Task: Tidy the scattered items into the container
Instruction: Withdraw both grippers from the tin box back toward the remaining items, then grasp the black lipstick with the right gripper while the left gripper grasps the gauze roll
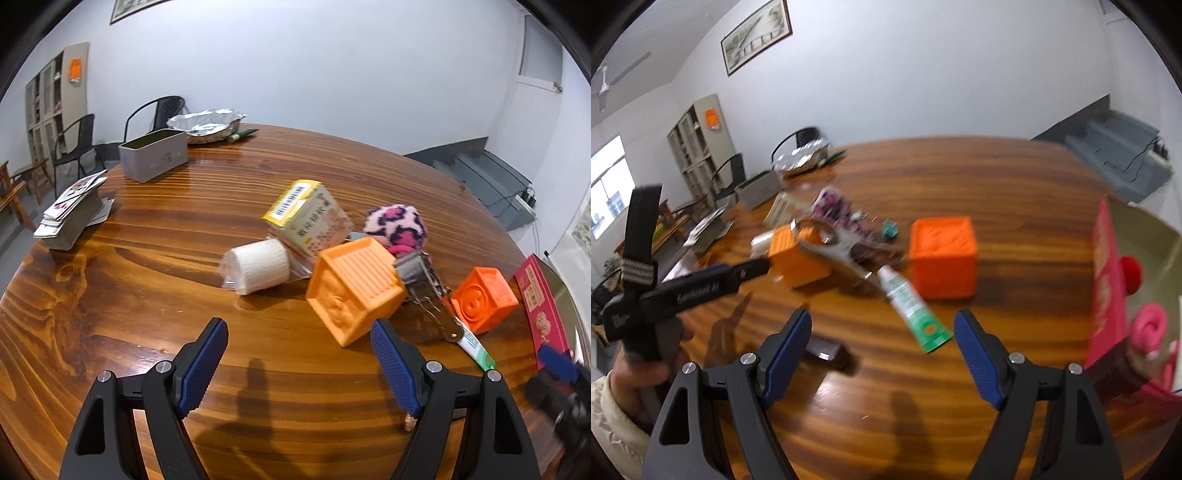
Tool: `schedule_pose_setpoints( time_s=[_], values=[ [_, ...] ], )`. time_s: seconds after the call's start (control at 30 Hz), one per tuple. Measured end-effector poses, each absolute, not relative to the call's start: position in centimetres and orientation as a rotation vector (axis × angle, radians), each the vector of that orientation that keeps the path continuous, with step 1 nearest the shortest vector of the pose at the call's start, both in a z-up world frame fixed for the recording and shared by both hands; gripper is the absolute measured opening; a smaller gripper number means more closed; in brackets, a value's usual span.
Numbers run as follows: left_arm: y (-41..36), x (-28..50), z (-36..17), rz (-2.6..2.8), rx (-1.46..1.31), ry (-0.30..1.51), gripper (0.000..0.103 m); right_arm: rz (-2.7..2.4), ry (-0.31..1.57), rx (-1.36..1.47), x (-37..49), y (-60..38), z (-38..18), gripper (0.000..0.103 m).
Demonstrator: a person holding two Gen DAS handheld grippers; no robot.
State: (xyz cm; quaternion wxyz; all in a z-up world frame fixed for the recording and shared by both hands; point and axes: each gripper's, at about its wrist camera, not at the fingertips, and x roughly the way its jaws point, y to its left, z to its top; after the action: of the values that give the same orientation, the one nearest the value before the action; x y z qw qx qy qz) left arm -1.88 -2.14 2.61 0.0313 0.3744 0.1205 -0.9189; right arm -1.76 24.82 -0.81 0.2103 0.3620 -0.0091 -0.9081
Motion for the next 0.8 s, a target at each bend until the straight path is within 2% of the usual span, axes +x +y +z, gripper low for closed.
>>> schedule_pose_setpoints(
  time_s=[0.43, 0.57, 0.8],
  values=[
    [-4.2, -0.6, 2.5, -2.834, 1.141, 0.351, 0.081, -2.475, 0.06, 1.162, -1.6, 19.2, -3.1, 0.082],
    [-6.2, -0.4, 1.7, -2.786, 1.18, 0.453, 0.081, -2.498, 0.113, 1.198, -1.8, 17.6, -3.8, 0.082],
    [-6.6, -0.1, 2.0, -2.805, 1.175, 0.445, 0.081, -2.562, 0.171, 1.232, -2.3, 16.5, -4.6, 0.082]
  ],
)
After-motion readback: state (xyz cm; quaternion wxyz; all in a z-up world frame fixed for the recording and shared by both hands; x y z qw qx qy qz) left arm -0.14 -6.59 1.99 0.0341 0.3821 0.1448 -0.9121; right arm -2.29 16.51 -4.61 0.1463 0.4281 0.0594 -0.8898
